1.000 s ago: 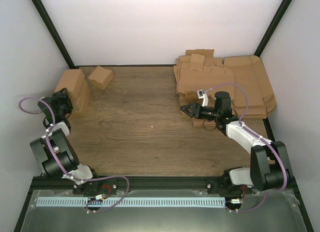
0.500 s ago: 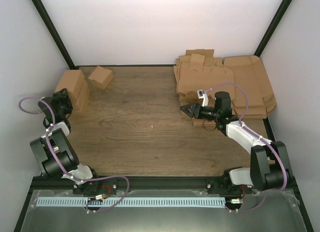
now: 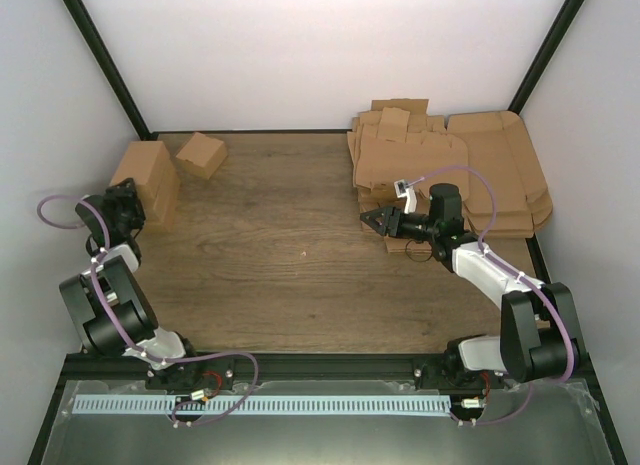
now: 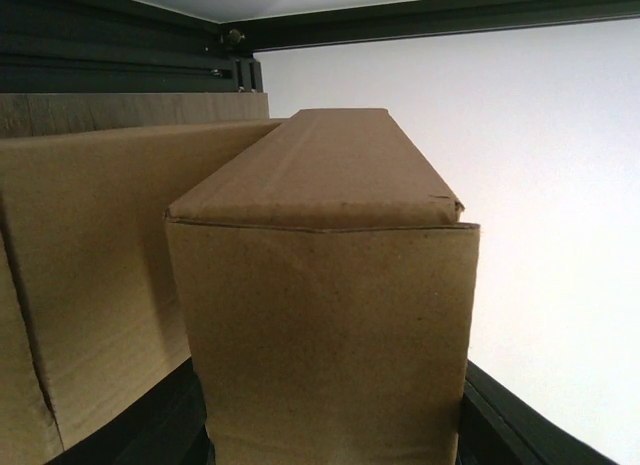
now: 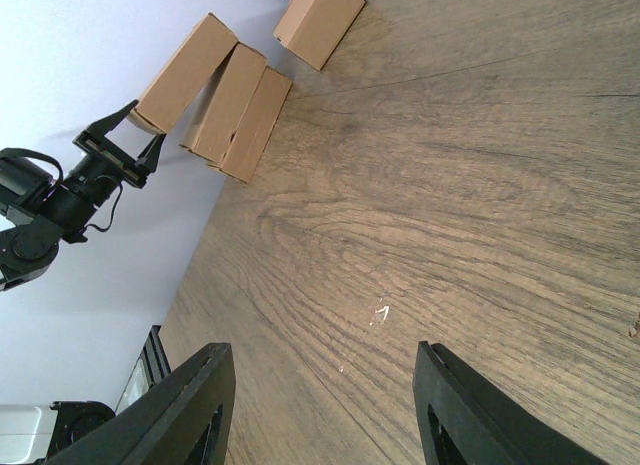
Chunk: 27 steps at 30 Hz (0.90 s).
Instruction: Fold the paper box
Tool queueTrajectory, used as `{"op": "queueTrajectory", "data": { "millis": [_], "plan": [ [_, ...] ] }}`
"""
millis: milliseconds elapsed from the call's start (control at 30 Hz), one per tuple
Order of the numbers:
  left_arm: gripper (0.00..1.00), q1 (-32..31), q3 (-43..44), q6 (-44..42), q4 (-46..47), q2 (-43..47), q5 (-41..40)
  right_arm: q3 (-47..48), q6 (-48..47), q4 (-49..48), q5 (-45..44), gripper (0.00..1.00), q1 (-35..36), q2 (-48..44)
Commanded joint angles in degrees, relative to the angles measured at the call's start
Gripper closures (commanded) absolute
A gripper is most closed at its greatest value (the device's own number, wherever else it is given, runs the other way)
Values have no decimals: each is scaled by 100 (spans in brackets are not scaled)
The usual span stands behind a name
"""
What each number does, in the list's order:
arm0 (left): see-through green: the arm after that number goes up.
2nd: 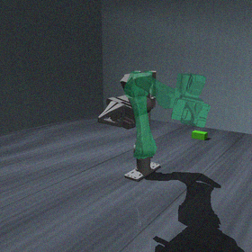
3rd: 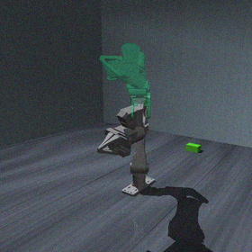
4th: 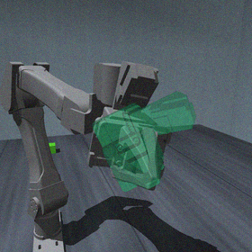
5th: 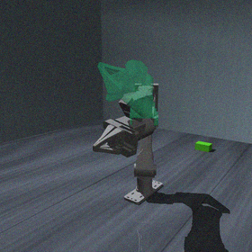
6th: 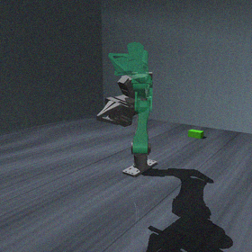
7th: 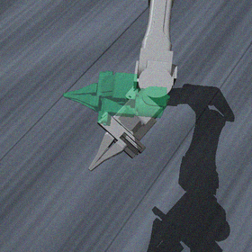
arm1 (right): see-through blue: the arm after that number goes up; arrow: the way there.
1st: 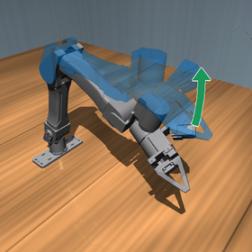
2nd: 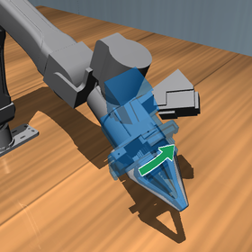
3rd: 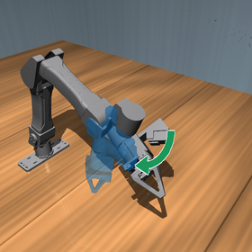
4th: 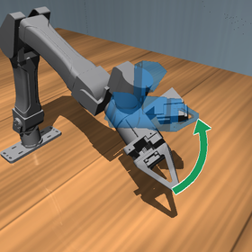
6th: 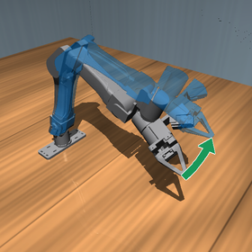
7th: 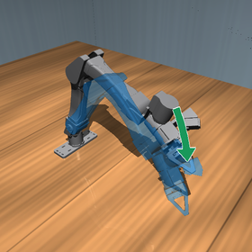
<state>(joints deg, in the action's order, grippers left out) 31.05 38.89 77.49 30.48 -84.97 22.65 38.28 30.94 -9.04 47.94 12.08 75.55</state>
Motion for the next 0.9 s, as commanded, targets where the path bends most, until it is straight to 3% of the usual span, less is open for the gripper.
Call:
{"op": "queueTrajectory", "data": {
  "millis": [0,167,267,367,567,867],
  "plan": [
    [59,109,163,-219,-254,-124,-14,154,-22,-19,64,48,-58,33],
    [52,194,254,-304,-433,-159,27,162,0,-31,75,48,-60,44],
    [34,217,302,-348,-634,-178,28,167,9,-37,79,48,-60,56],
    [29,217,345,-384,-835,-179,56,176,24,-44,79,47,-60,56],
    [2,226,478,-488,-1483,-124,-8,170,35,-45,106,47,-56,58],
    [0,226,941,-732,-3063,239,-462,146,75,-75,134,47,-56,25]
  ]
}}
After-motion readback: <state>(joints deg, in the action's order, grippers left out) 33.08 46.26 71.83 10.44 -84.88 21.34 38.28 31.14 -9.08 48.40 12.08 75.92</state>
